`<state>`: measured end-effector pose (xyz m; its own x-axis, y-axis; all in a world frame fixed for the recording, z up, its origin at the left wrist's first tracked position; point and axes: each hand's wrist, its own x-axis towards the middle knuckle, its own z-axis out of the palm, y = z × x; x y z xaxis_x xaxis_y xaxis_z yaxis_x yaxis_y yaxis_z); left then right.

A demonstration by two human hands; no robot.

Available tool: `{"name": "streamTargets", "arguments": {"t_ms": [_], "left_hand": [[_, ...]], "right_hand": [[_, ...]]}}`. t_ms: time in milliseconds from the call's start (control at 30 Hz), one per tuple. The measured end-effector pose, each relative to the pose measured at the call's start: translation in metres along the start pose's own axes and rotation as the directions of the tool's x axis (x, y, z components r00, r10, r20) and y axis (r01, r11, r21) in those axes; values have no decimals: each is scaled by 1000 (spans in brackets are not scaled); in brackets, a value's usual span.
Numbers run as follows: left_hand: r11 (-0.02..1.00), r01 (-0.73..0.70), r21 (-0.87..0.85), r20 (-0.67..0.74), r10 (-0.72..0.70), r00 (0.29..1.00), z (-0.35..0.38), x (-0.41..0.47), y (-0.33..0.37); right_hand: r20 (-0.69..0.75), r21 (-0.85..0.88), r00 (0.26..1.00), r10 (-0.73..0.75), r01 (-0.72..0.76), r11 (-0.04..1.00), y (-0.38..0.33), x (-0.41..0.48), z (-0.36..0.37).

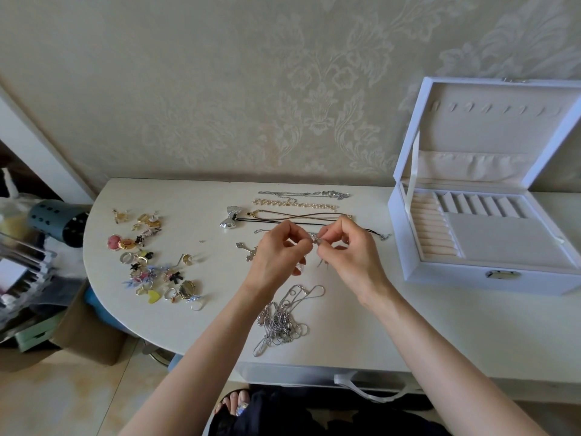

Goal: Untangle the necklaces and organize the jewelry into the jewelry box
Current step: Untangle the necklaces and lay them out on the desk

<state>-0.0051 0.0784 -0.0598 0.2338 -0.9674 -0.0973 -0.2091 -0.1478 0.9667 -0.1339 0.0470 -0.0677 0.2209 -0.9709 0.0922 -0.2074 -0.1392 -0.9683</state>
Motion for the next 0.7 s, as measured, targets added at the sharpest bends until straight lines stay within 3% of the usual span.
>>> {"name": "streamTargets", "arguments": {"t_ms": [300, 533, 700], "left_hand": [[995, 102, 5, 105, -102, 989, -2, 1, 0], [997, 72, -18, 27, -72, 997, -1, 2, -2], [996, 77, -42, -20, -78, 997, -1, 1, -1]], "right_hand": [[11, 109, 999, 51, -52, 993, 5, 2, 1], [237, 338, 971, 28, -109, 935, -1, 1, -3], [268, 354, 963, 25, -123, 927, 1, 3, -2]]}}
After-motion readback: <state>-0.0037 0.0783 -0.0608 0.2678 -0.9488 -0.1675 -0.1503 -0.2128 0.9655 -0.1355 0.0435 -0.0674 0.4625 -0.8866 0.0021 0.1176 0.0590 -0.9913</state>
